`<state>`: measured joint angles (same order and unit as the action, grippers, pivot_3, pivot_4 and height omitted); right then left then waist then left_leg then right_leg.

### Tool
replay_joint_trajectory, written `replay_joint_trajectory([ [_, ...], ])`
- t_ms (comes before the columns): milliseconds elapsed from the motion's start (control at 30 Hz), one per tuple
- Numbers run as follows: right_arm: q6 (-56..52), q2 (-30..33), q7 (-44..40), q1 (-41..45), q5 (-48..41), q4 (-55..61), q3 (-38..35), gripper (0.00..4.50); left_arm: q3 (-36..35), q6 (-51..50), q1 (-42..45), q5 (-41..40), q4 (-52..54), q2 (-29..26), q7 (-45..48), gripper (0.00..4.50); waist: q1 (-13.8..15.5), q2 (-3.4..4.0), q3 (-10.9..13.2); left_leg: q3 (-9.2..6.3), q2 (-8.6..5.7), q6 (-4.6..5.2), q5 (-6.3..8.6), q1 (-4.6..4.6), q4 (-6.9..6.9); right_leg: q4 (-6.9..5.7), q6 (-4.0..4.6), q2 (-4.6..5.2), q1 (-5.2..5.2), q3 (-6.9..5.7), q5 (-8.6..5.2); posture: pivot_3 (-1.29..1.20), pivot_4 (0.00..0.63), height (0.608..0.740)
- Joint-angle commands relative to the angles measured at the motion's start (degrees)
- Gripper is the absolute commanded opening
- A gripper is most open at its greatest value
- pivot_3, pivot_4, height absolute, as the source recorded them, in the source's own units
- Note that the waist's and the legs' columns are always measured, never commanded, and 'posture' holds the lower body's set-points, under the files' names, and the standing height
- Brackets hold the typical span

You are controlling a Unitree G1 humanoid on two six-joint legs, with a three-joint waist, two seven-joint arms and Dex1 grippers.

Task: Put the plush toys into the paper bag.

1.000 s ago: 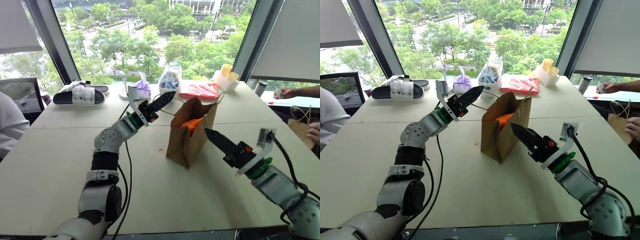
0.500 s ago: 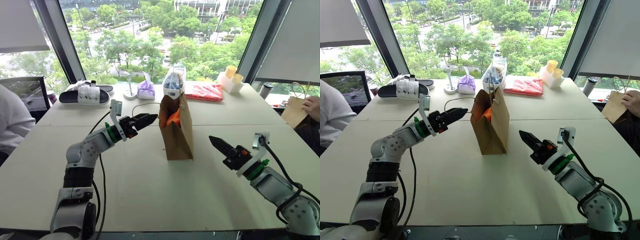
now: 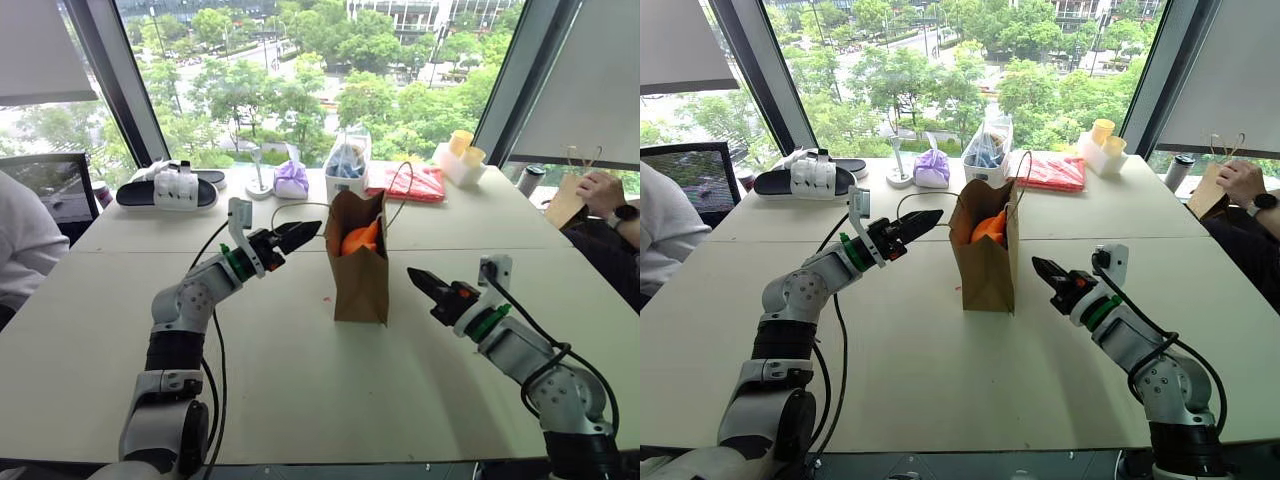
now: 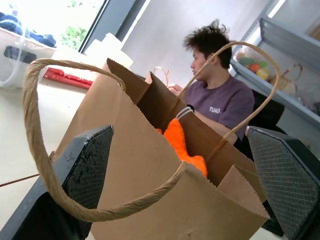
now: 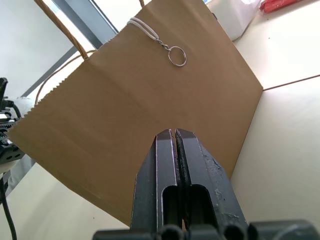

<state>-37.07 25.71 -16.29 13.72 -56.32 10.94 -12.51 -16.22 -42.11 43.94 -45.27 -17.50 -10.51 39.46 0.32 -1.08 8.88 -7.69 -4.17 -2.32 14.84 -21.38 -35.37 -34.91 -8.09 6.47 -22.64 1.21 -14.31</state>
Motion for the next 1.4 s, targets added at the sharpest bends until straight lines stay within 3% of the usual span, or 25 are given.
replay_joint_trajectory([
  [33,0.6,-0.8,-1.2,0.8,1.1,1.0,-0.7,0.04,-7.6,-6.7,0.2,-11.7,0.0,3.6,-5.2,4.38,0.0,-0.01,0.0,-0.11,0.01,0.00,0.00,-0.01,-0.01,0.00,0.00,0.02,0.00,0.00,0.00,0.00,0.150,0.740],
  [267,-0.1,-1.9,-1.9,0.1,2.3,2.1,-1.0,0.04,-8.0,-6.5,-3.8,-13.1,4.6,5.7,-8.7,4.38,-0.5,-0.01,0.0,-0.09,0.00,-0.03,-0.02,0.01,-0.01,-0.02,-0.01,0.00,-0.01,-0.01,0.00,0.00,0.150,0.740],
  [600,-1.2,-2.4,-2.2,0.2,3.2,2.3,-1.1,0.04,6.4,6.4,-8.6,2.4,8.9,0.7,2.3,4.38,-0.9,0.02,0.0,0.08,-0.01,-0.05,-0.03,0.01,0.02,0.02,0.02,0.00,0.02,0.00,0.00,0.00,0.150,0.740],
  [867,-1.7,-2.6,-2.3,-0.8,3.5,3.1,-0.8,0.01,7.2,9.9,-7.4,5.8,5.6,-0.5,4.2,4.44,-0.9,0.01,0.0,0.06,0.00,-0.05,-0.03,0.00,0.03,0.02,0.02,0.00,0.00,-0.01,0.00,0.00,0.150,0.740],
  [1133,-1.1,-1.1,-3.7,1.9,9.8,-0.4,1.3,0.01,15.3,8.5,-13.9,8.7,16.8,-1.1,5.3,4.44,-0.9,0.02,0.0,0.04,-0.01,-0.04,-0.03,0.00,0.04,0.02,0.01,0.01,0.00,0.01,0.00,0.00,0.150,0.740],
  [1400,-4.3,-2.6,-7.0,5.8,8.0,1.7,2.5,0.01,22.0,9.8,-14.7,14.3,21.8,1.2,1.4,4.44,-0.9,0.02,0.0,0.04,0.00,-0.04,-0.02,0.01,0.06,0.02,0.02,0.01,0.01,0.01,0.00,0.00,0.150,0.740],
])
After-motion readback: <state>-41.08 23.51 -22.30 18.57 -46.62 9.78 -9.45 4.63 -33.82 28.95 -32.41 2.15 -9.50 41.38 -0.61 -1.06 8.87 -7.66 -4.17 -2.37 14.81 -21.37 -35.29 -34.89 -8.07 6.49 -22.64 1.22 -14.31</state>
